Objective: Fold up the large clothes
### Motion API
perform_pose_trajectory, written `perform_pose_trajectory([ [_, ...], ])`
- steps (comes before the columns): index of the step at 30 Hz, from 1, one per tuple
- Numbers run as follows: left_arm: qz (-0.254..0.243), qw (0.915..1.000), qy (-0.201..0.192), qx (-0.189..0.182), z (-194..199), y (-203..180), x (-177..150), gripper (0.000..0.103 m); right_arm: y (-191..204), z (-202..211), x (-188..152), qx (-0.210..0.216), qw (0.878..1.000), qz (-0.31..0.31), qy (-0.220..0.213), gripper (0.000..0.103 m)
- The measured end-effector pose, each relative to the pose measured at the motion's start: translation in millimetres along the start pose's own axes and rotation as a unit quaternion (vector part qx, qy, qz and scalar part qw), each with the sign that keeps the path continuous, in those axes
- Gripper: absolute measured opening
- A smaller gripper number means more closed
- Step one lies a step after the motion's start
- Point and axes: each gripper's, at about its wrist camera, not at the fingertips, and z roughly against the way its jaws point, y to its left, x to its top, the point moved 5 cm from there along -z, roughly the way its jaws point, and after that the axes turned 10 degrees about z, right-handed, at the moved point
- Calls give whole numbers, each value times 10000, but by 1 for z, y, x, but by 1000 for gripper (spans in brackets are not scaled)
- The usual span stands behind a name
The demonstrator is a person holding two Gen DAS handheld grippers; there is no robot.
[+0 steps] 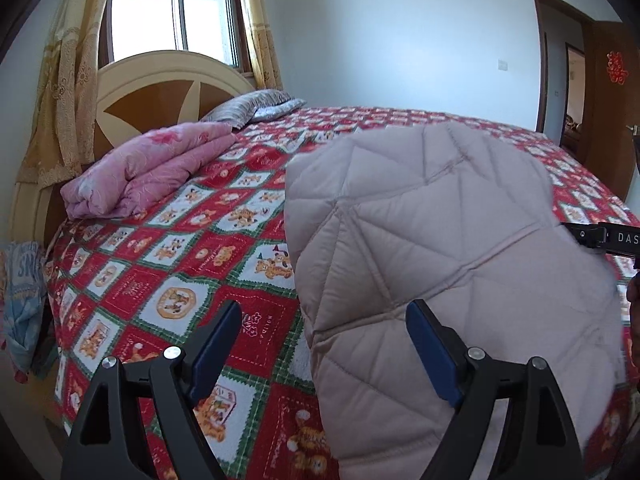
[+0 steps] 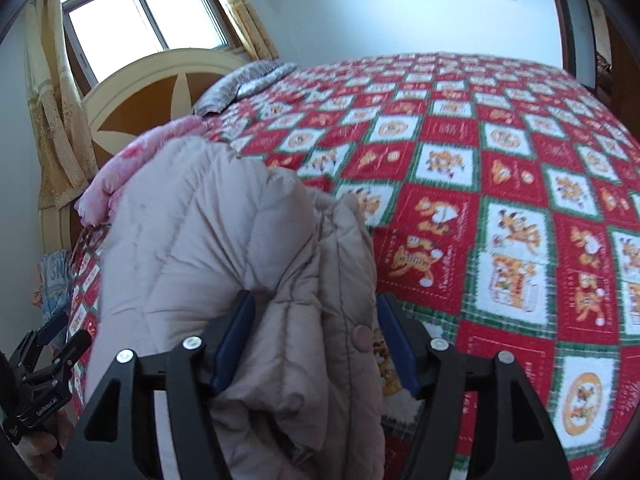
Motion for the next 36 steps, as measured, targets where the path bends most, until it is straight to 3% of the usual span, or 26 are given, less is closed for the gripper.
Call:
perform_pose_trajectory([
  [6,63,9989,-429,-195,60,3,2,85,25,59,-6,-109,9982,237,-537,85],
  [12,132,9968,-739,-290,92,5,15,85,43,90,-13,-133,9956,297,-877,85],
  [36,121,9948,-886,-484,109,-1,19,85,62,119,-24,-126,9926,509,-1094,88],
])
